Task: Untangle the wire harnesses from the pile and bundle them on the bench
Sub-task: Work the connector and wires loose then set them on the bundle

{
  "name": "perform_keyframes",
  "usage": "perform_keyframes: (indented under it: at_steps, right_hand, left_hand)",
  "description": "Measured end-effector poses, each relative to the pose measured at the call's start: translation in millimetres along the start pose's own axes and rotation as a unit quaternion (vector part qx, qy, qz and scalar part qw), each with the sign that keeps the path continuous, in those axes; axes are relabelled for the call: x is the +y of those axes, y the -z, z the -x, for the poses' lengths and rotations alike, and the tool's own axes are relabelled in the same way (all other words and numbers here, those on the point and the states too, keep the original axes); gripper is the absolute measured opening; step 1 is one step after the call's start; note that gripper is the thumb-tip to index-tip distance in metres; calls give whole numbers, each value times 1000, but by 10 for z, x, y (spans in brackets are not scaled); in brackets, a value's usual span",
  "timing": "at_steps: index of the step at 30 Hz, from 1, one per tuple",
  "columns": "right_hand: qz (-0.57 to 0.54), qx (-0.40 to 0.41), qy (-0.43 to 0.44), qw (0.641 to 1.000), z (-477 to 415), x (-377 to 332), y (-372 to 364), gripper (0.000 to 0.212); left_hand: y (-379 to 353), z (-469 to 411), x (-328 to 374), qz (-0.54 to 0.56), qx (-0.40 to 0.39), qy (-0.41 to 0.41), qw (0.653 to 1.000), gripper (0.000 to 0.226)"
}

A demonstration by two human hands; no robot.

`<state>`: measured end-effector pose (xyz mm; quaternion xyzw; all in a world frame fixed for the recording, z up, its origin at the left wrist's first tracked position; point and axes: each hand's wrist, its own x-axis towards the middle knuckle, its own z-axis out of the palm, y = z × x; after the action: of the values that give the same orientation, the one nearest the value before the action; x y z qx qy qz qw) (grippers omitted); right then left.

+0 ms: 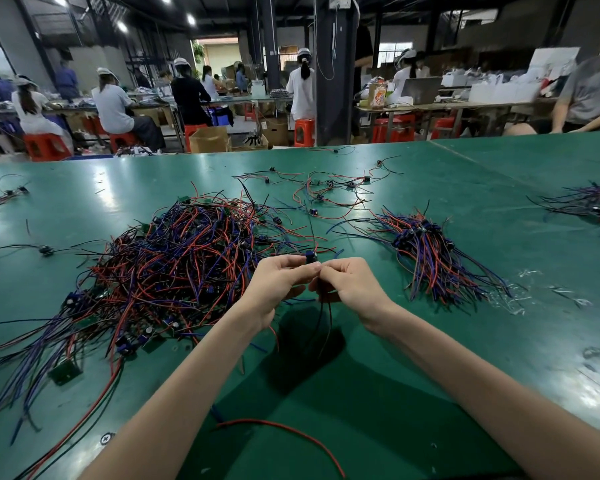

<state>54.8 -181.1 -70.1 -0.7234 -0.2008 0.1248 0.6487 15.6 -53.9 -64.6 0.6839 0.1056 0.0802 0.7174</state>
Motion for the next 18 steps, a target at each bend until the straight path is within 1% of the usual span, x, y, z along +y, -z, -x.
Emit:
perform_keyframes:
  at_steps: [3, 5, 6, 9, 11, 15, 18]
  right_hand:
    - [136, 8, 53, 989, -5, 30, 18, 34]
    - [180, 8, 77, 981, 7, 15, 14, 36]
    - [164, 0, 77, 983, 13, 0, 5, 36]
    - [29, -48, 26, 998, 29, -54, -38, 33]
    - [-11, -66, -4, 998, 48, -78, -43, 30]
    - [-7, -95, -12, 995, 96, -99, -39, 23]
    - [38, -107, 1, 994, 117, -91, -60, 19]
  left_hand:
    - [15, -14, -18, 16, 2, 5, 1000, 9]
    - [22, -29, -25, 50, -2, 9, 999, 4]
    - [18, -34, -26, 74, -5, 8, 997, 4]
    - [12, -44, -23, 132, -6, -1, 991, 5]
    - [38, -57, -3, 158, 5, -5, 987, 4]
    - [137, -100, 59, 213, 50, -2, 976, 4]
    - [218, -127, 76, 234, 69, -2, 970, 1]
